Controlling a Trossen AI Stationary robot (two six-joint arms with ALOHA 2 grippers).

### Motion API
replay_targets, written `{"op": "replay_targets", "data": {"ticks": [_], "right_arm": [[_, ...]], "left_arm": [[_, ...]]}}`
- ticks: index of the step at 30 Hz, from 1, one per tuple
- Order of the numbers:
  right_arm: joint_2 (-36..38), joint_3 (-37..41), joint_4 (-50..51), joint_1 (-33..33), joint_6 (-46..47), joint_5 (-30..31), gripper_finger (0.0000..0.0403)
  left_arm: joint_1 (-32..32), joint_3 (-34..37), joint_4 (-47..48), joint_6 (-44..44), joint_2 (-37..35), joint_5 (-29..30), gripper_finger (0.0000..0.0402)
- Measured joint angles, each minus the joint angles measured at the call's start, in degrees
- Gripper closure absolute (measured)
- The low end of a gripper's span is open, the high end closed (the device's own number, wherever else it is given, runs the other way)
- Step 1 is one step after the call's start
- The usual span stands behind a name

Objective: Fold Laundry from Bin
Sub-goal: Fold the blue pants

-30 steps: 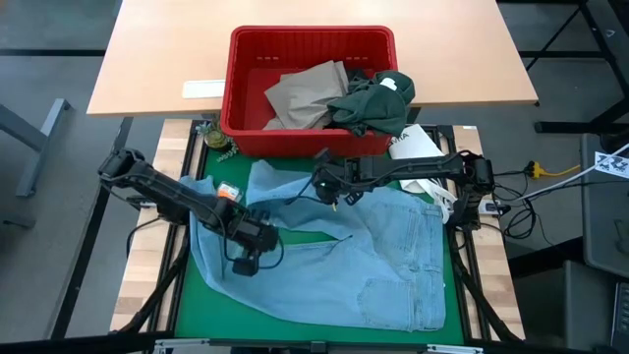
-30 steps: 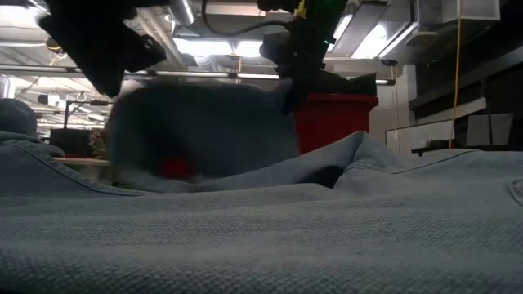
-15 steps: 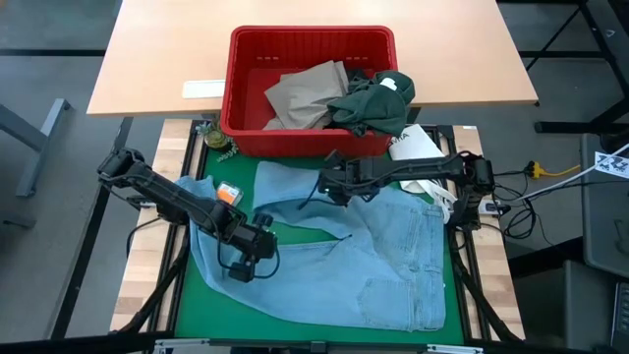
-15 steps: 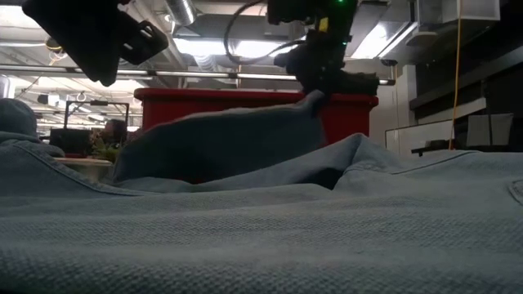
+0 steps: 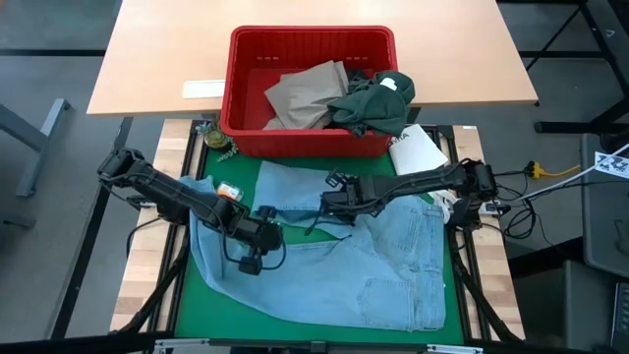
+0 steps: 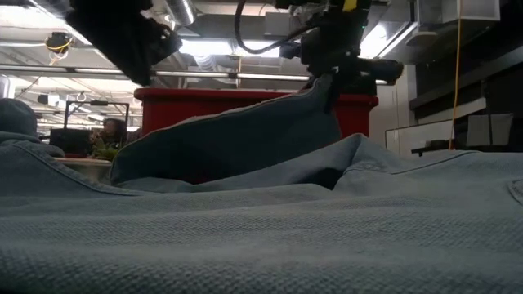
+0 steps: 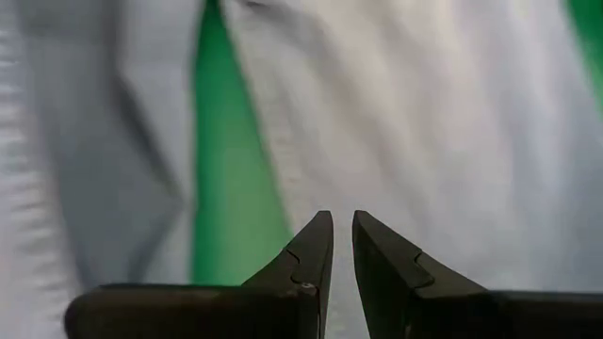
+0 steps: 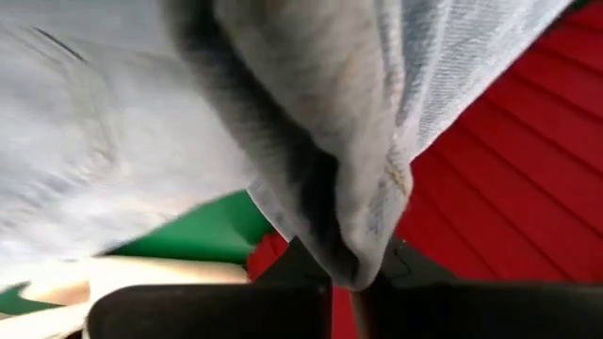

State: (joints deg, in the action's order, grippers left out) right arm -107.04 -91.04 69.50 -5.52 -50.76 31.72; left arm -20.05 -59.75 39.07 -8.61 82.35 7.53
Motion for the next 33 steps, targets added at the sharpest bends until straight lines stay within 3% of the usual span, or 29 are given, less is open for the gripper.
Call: {"op": "replay_targets", "data": {"ticks": [5, 11, 18, 22, 27, 33], "right_arm": [[0.0, 1.9, 0.8, -0.7, 1.1, -1.5, 0.0389], [0.0, 5.4, 1.0, -0.5, 1.2, -2.9, 0.0387], [0.0, 5.8, 0.4, -0.5, 1.4, -15.0, 0.0386], [0.0, 5.8, 0.3, -0.5, 4.1, -20.5, 0.038], [0.0, 5.8, 0.0, -0.5, 5.6, -20.2, 0.0349], [0.0, 5.8, -0.2, -0.5, 7.5, -15.3, 0.0288]], "left_arm": [[0.0, 0.0, 0.1, 0.0, 0.0, 6.7, 0.036], [-0.1, 0.0, 0.1, 0.0, 0.0, 6.8, 0.036], [-0.1, 0.0, 0.1, -0.2, 0.0, 7.0, 0.036], [0.0, 0.0, 0.1, -0.2, 0.0, 10.0, 0.036], [1.7, 0.0, 0.1, -1.4, 0.0, 11.2, 0.036], [5.0, 0.8, -0.5, -3.0, 0.0, 11.3, 0.036]]}}
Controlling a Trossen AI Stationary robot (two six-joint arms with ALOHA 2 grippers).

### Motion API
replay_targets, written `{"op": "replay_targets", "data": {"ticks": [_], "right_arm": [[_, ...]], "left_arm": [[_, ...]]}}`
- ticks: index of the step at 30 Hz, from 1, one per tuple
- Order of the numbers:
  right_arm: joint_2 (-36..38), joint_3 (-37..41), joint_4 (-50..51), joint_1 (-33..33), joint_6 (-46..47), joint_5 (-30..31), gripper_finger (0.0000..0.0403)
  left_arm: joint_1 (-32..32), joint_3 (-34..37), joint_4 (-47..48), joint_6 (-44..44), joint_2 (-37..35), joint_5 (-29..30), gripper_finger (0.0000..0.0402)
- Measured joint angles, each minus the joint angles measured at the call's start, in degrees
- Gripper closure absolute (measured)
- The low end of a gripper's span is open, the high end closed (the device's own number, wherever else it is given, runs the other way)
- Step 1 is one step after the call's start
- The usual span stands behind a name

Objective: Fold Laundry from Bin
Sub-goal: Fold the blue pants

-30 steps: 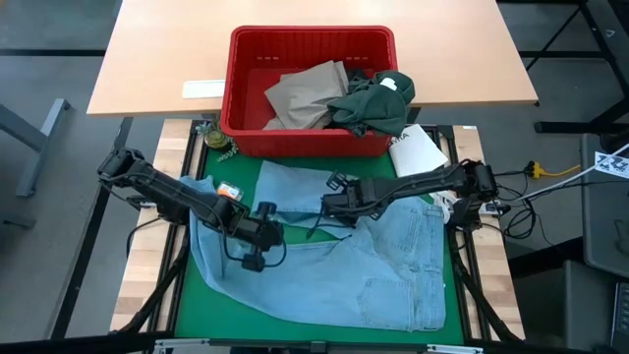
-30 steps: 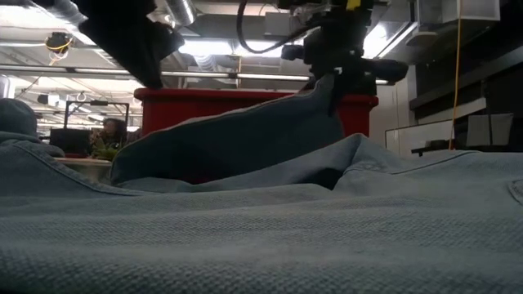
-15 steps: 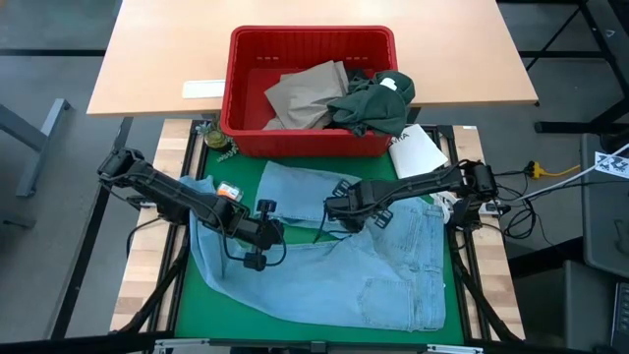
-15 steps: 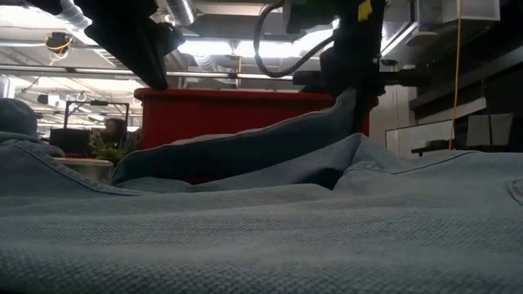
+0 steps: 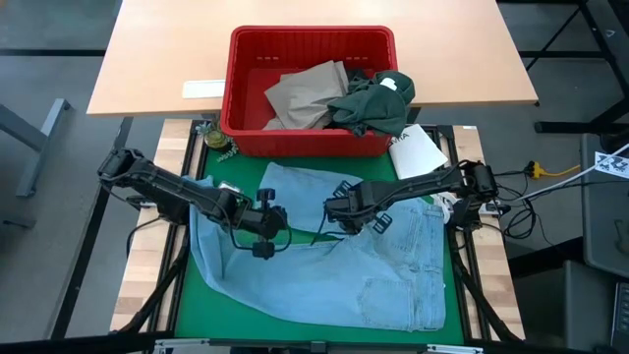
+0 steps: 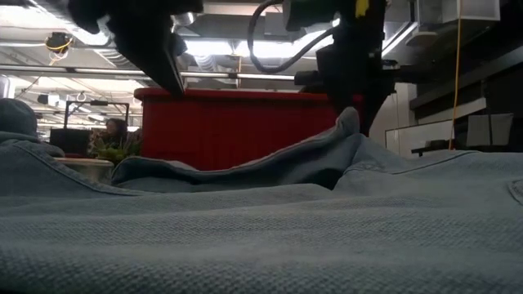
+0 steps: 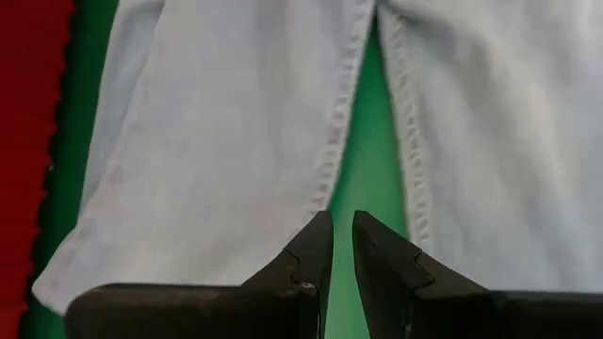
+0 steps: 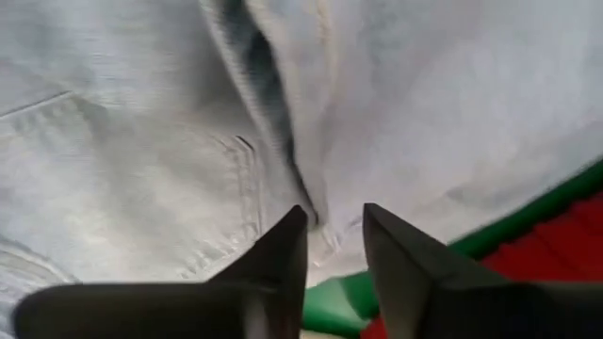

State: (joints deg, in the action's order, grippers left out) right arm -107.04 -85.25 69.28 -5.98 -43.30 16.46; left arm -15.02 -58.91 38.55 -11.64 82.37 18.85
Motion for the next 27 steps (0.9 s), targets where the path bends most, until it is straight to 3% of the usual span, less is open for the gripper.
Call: {"op": "replay_targets", "data": {"ticks": [7, 18, 27], "right_arm": [[0.0, 0.0, 0.9, 0.4, 12.1, -0.4, 0.0261], [0.0, 0.0, 13.3, 1.2, 19.3, -2.2, 0.026], [0.0, 0.0, 6.1, 6.3, 18.9, -5.9, 0.026]], "left_arm": [[2.9, 6.3, -4.0, -0.2, 0.0, -2.6, 0.036], [7.1, 20.9, -24.8, -0.6, 0.0, -3.7, 0.036], [8.7, 28.1, -27.0, -6.9, 0.0, -3.5, 0.036]]}}
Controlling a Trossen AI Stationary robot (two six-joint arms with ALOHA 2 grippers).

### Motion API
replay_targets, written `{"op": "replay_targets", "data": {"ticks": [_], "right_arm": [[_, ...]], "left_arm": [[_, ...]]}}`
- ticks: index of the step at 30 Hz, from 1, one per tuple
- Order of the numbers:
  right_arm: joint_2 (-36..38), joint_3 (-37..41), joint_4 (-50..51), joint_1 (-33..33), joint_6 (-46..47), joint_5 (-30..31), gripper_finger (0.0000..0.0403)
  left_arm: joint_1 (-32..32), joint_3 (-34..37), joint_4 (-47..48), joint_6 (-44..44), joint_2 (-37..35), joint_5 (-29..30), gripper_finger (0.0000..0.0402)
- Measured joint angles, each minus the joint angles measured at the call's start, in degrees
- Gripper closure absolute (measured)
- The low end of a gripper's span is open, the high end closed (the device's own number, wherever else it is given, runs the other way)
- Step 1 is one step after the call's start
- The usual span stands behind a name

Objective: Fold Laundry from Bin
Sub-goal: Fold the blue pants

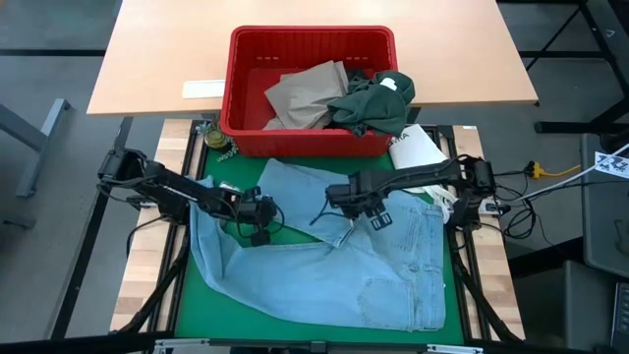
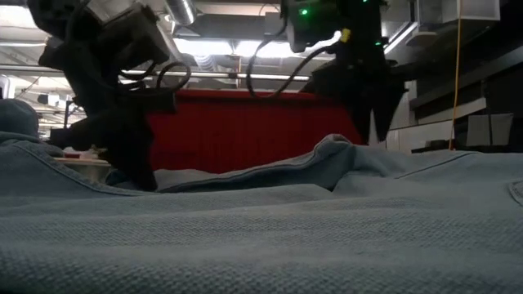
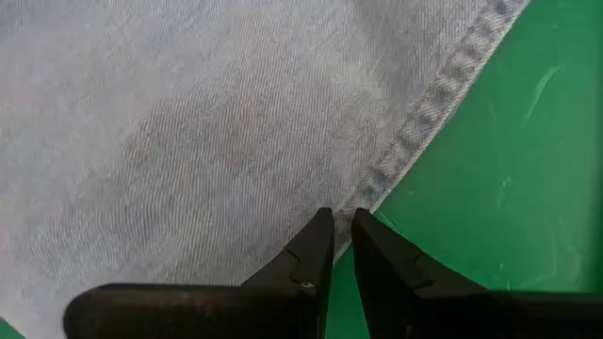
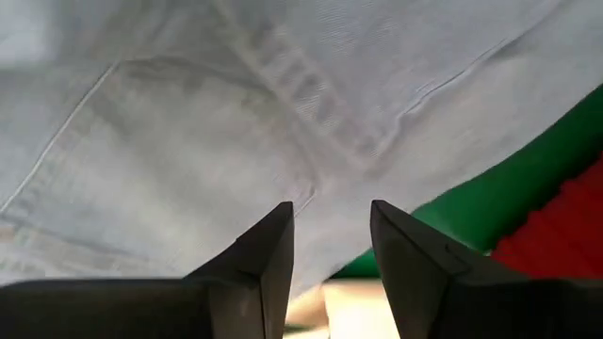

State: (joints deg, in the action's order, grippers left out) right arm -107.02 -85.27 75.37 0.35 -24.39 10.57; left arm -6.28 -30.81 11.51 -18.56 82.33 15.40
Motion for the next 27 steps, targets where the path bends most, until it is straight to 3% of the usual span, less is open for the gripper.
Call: {"op": "replay_targets", "data": {"ticks": [7, 13, 17, 27], "right_arm": [[0.0, 0.0, -9.6, 3.5, 2.3, -2.4, 0.026], [0.0, 0.2, -10.6, 5.7, 12.1, -7.1, 0.026], [0.1, 4.1, -11.3, 7.5, 16.9, -8.5, 0.026], [0.1, 12.8, -19.7, 10.7, 18.0, -9.0, 0.026]], "left_arm": [[-0.9, 0.5, -1.8, -0.8, 0.0, 0.3, 0.036], [-1.2, 0.6, -3.6, -0.8, 0.1, -0.1, 0.036], [-1.2, 0.6, -3.7, -0.8, 0.1, -0.1, 0.036], [-1.2, 0.6, -4.1, -0.8, 0.1, -0.1, 0.036]]}}
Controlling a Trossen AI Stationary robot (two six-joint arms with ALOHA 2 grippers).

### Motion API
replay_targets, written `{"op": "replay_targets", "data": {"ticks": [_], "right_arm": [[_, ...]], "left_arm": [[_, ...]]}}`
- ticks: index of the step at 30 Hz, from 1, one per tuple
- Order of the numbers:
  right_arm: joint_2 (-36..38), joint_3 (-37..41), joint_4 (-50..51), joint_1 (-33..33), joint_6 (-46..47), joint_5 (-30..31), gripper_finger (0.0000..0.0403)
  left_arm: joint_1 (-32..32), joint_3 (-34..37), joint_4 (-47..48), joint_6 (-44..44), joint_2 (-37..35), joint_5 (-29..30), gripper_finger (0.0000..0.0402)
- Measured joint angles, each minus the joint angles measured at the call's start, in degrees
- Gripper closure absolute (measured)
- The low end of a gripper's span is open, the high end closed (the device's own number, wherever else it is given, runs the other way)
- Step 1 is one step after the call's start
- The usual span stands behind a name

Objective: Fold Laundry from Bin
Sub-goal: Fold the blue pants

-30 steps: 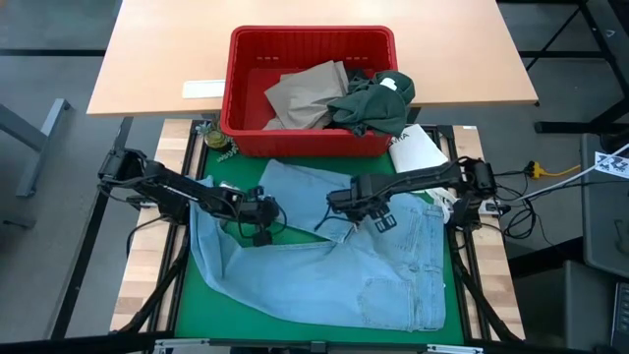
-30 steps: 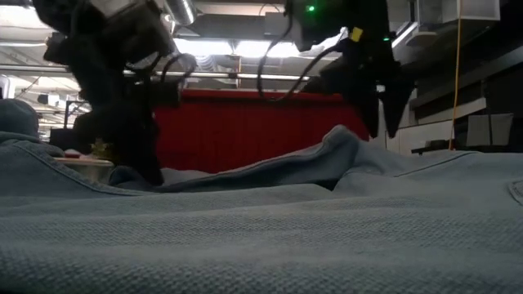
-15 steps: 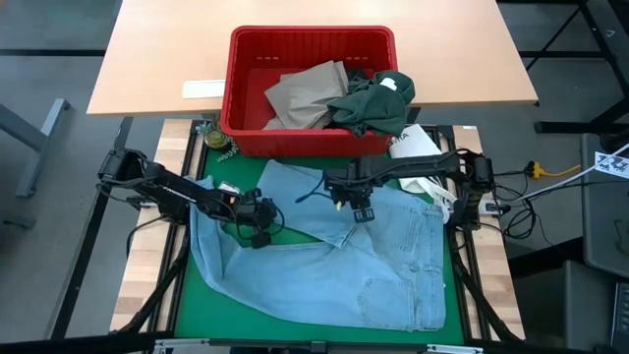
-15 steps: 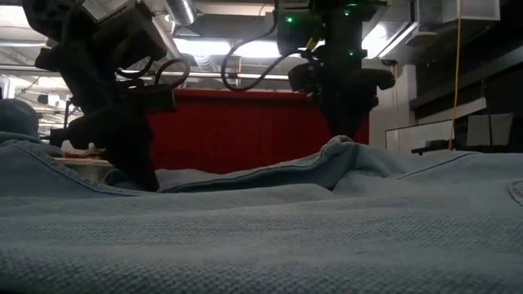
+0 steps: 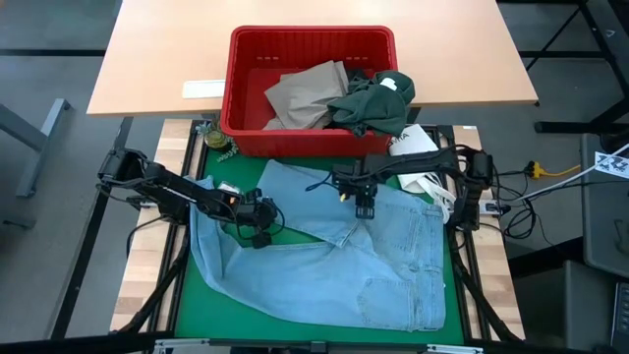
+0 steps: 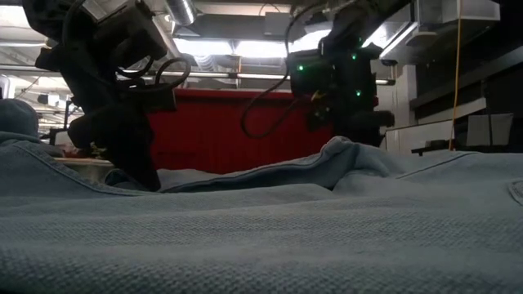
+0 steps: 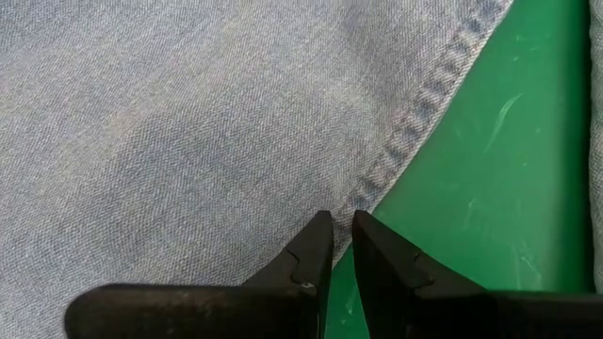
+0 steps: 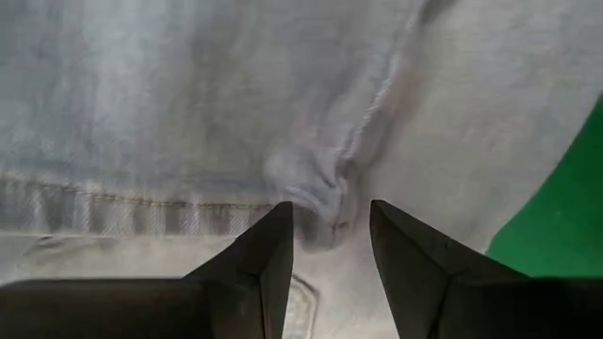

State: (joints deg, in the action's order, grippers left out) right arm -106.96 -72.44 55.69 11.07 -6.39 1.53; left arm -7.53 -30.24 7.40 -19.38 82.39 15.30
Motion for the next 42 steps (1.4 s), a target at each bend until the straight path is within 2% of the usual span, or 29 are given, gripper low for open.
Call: {"op": "replay_targets", "data": {"ticks": [6, 9, 13, 15, 19, 23, 27, 33, 42], "right_arm": [[0.0, 1.4, -2.5, 0.7, 0.0, -3.3, 0.0274], [0.0, 1.8, -2.6, 0.6, 0.0, -3.6, 0.0308], [0.0, 1.9, -2.8, 0.6, 0.0, -3.6, 0.0378], [0.0, 1.9, -3.2, 0.6, -0.1, -3.6, 0.0392], [0.0, 0.3, -1.5, 0.6, -0.1, -3.6, 0.0381], [0.0, -3.3, 1.4, 0.5, -1.5, -1.9, 0.0396], [0.0, -8.5, 3.6, 0.5, -3.1, 2.3, 0.0391], [0.0, -15.0, 6.4, 0.5, -5.6, 12.3, 0.0397], [0.0, -16.9, 14.2, 0.6, -2.5, 18.0, 0.0398]], "left_arm": [[0.0, 0.0, -0.1, 0.0, 0.0, 0.0, 0.036], [0.0, 0.0, -0.3, 0.0, 0.0, 0.0, 0.036], [0.0, 0.0, -0.7, 0.0, 0.0, 0.0, 0.036], [0.0, 0.0, -0.7, 0.0, 0.0, 0.0, 0.036], [0.0, -0.7, -0.6, 0.0, 0.0, 0.0, 0.036], [0.0, -2.1, -0.6, 0.5, 0.0, 0.0, 0.036], [0.0, -2.9, -0.6, 0.5, 0.0, 0.0, 0.036], [0.0, -2.9, -0.6, 0.5, 0.0, 0.0, 0.036], [0.0, -2.9, -0.8, 0.5, 0.0, 1.0, 0.036]]}}
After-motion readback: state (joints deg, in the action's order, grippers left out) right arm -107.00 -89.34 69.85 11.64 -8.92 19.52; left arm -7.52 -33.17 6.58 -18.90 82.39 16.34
